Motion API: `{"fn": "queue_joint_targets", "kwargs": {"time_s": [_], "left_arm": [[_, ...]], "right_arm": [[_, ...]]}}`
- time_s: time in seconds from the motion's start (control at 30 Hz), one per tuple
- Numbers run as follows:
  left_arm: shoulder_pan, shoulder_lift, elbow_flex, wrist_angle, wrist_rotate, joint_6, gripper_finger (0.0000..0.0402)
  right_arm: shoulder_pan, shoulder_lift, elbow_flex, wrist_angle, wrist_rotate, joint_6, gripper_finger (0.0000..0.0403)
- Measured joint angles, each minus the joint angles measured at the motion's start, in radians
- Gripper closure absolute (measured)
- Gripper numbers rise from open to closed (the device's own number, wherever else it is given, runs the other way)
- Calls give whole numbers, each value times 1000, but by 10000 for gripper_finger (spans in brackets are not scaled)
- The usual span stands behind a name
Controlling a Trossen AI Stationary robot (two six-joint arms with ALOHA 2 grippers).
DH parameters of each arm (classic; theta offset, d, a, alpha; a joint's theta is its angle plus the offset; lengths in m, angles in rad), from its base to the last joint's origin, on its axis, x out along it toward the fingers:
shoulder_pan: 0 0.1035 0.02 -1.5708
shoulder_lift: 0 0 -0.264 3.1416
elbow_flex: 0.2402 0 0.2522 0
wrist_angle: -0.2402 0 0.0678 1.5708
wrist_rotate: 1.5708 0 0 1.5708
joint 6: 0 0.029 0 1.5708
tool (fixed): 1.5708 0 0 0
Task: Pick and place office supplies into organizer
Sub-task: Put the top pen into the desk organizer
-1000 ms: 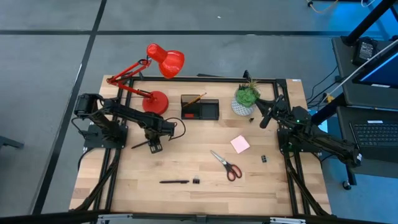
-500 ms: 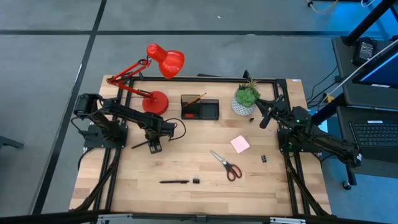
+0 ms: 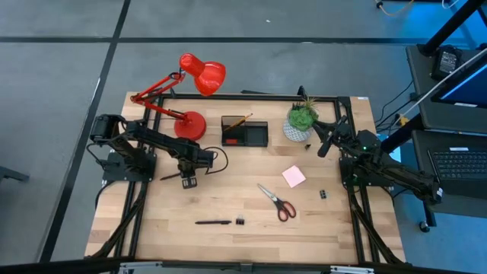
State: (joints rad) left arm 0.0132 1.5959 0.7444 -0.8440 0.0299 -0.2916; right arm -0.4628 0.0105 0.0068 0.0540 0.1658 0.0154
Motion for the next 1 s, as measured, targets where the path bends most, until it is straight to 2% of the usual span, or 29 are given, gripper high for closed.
{"fn": "queue_joint_targets", "kwargs": {"time_s": [0.43, 0.7, 0.83, 1.0], "left_arm": [[0, -2, 34, -34, 6, -1, 347], [1, -71, 95, -32, -31, -1, 348], [1, -121, 125, 29, -76, 2, 348], [2, -198, 136, 249, -156, 89, 348]], "right_arm": [[0, 0, 0, 0, 0, 1, 323], [0, 0, 0, 0, 0, 2, 323], [0, 0, 0, 0, 0, 2, 323], [0, 0, 0, 1, 0, 2, 323]]}}
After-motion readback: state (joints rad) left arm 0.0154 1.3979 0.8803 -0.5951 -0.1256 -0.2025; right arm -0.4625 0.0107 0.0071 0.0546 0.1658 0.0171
